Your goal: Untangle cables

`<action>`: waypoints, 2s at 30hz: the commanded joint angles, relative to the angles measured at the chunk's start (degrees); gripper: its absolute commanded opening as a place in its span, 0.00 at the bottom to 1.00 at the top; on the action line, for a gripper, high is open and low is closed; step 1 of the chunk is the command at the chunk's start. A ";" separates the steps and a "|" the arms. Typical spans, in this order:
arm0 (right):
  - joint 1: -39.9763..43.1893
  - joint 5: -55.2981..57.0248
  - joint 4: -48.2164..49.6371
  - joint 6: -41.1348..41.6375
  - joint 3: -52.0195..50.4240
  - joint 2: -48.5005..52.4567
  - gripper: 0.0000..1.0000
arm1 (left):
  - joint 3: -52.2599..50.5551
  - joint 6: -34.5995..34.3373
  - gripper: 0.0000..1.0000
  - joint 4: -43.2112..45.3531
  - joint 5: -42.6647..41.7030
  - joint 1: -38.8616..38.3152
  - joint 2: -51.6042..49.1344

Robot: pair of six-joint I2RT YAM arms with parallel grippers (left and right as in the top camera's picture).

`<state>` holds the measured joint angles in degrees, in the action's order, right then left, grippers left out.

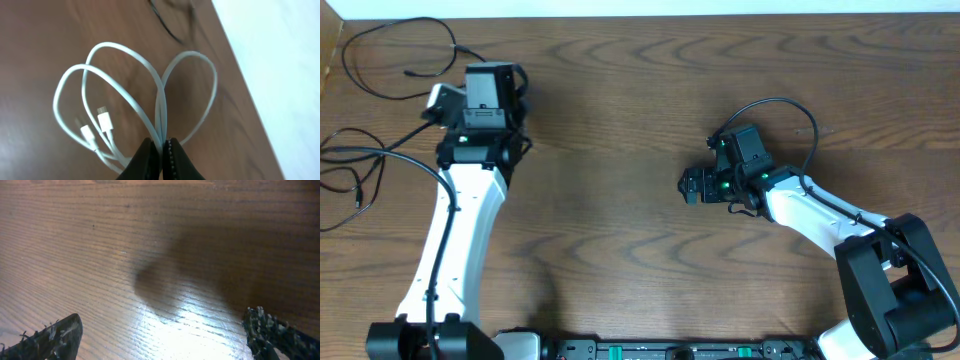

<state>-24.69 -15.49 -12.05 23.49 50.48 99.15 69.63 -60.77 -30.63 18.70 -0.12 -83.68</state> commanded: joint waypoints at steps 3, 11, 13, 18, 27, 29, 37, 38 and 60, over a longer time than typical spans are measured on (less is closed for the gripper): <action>-0.55 0.59 -0.11 0.24 -0.35 -0.90 0.99 | -0.02 1.22 0.08 -0.09 12.81 5.99 -3.91; -0.55 0.59 -0.17 0.24 -0.35 -0.90 0.99 | -0.02 5.42 0.08 5.44 6.64 16.74 -12.09; -0.55 0.59 -0.24 0.24 -0.35 -0.90 0.99 | -0.02 12.33 0.08 9.88 -0.28 19.39 -14.34; -0.55 1.05 -0.48 -0.37 -0.35 -0.90 0.99 | -0.02 15.26 0.08 15.37 -6.97 24.28 -15.65; -0.55 2.78 -0.31 -0.37 -0.35 -0.90 0.99 | -0.02 15.08 0.08 15.28 -7.04 26.88 -17.25; -0.55 2.75 -0.44 -0.37 -0.35 -0.90 0.99 | -0.02 15.10 0.08 15.98 -7.23 26.88 -18.51; -0.55 2.80 -0.79 -0.37 -0.35 -0.90 0.99 | -0.02 15.10 0.46 17.44 -7.13 27.06 -21.97; -0.55 3.13 -0.81 -0.37 -0.35 -0.90 0.99 | -0.02 15.13 0.56 17.33 -7.15 27.06 -22.14; -0.55 -5.70 -1.25 0.28 -0.35 -0.90 0.99 | -0.02 22.16 0.91 13.40 -53.51 26.36 -2.51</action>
<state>-24.69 -15.81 -12.95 23.49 50.46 99.13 69.58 -43.77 -16.53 -15.49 26.89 -91.66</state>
